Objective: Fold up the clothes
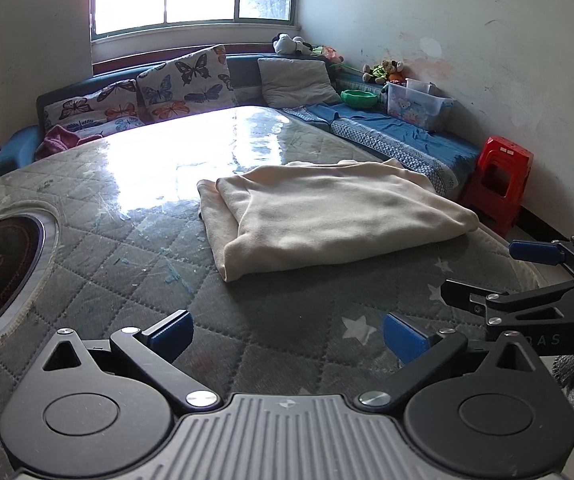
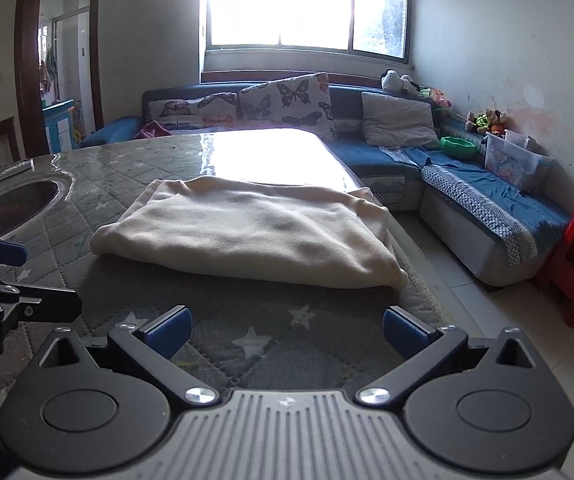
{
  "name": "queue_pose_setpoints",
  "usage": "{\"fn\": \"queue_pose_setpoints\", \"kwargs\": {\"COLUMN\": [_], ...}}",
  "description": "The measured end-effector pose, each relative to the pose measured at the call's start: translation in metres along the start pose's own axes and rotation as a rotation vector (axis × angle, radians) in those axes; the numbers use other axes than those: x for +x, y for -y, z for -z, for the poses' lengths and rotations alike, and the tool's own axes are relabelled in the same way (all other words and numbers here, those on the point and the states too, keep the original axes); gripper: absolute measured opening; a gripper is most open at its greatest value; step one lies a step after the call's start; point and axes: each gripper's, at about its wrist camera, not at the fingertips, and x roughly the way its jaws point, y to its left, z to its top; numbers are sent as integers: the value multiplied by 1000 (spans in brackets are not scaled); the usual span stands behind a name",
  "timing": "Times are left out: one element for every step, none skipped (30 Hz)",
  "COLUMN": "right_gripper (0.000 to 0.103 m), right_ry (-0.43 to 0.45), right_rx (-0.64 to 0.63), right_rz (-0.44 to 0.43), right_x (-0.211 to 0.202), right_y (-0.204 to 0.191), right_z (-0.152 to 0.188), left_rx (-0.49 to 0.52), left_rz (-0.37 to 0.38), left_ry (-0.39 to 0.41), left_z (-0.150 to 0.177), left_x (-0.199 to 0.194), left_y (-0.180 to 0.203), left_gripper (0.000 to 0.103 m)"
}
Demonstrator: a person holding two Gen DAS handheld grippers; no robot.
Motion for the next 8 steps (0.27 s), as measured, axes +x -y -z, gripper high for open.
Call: {"fn": "queue_pose_setpoints", "kwargs": {"right_gripper": [103,103,103,103,103,103,103,103], "right_ry": [1,3,5,7,9,11,13,15], "right_rx": [0,2,4,5,7,8,9,9], "right_rz": [1,1,1,1,1,0,0,0], "right_x": [-1,-2,-3,-4,-5,-6,-6,-7], "right_y": [0,0,0,0,0,0,0,0], "right_z": [0,1,1,2,2,2,2,3], "left_rx": [-2,-3,-5,-5,-5,-5,-3,0], "left_rz": [0,0,-2,-1,1,1,-1,-5], "left_ry": [-2,-2,-3,-3,-3,-4,-4,-4], "left_z": [0,1,2,2,2,3,3,4], "left_x": [0,-1,-1,-2,-2,-3,-3,-3], "left_y": [0,0,0,0,0,1,1,2], "left_gripper": [103,103,103,103,103,103,103,103]}}
